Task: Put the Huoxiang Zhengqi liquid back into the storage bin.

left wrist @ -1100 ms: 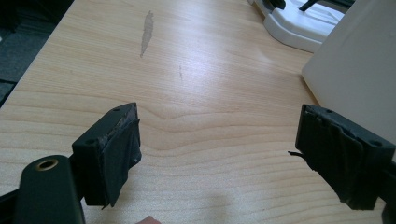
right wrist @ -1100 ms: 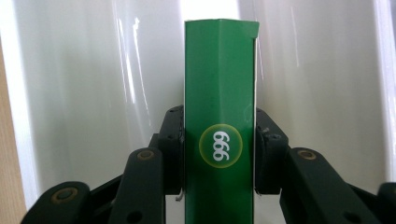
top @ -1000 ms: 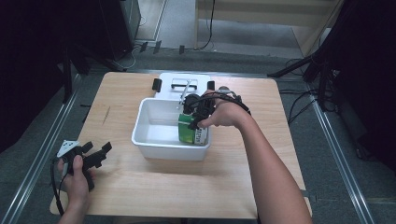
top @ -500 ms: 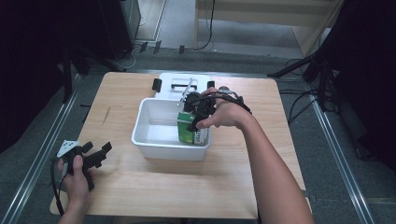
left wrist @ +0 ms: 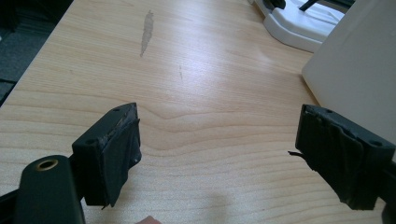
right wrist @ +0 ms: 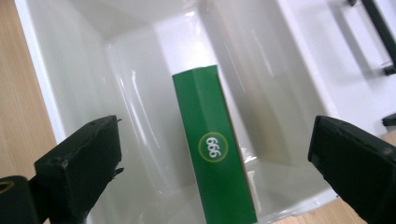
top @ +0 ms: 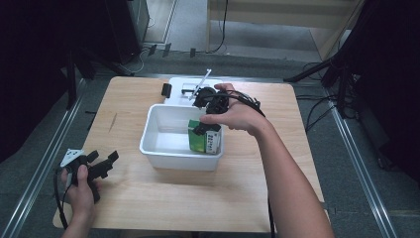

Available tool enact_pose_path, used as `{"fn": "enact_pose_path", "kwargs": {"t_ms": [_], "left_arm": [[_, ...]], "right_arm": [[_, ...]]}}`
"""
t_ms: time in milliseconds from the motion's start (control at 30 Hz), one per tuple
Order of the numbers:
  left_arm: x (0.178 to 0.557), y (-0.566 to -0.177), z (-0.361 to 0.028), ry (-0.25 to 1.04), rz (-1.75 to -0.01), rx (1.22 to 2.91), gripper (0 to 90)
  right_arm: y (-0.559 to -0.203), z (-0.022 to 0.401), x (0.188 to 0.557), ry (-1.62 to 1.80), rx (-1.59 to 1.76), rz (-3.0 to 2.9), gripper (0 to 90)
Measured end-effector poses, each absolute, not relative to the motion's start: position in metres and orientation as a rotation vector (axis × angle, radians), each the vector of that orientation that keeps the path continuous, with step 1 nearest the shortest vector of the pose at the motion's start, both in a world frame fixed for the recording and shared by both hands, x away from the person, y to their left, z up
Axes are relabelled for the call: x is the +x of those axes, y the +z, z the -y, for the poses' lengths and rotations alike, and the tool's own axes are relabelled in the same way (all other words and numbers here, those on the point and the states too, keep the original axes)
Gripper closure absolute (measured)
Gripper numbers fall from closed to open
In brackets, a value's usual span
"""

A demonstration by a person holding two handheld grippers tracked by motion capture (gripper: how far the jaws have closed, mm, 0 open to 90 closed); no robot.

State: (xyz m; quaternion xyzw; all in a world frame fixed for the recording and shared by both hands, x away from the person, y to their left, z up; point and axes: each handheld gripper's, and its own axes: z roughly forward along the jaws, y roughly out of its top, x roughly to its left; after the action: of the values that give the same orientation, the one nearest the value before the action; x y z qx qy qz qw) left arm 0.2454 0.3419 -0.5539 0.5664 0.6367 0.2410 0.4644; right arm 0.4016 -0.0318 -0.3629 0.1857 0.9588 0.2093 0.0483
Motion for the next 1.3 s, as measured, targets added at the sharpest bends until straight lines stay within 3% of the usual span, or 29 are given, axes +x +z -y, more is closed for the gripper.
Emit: {"fn": "enact_pose_path", "kwargs": {"t_ms": [400, 833, 1300], "left_arm": [[0.245, -0.554, -0.342, 0.589, -1.566, 1.393, 15.1], [0.246, -0.554, -0.342, 0.592, -1.566, 1.394, 15.1], [0.245, -0.554, -0.342, 0.593, -1.564, 1.403, 15.1]], "right_arm": [[-0.347, 0.054, 0.405, 0.669, 0.712, -2.842, 0.9], [-0.344, 0.114, 0.399, 0.865, 0.843, -2.609, 0.0], [-0.367, 0.187, 0.37, 0.969, 1.033, -2.315, 0.0]]}}
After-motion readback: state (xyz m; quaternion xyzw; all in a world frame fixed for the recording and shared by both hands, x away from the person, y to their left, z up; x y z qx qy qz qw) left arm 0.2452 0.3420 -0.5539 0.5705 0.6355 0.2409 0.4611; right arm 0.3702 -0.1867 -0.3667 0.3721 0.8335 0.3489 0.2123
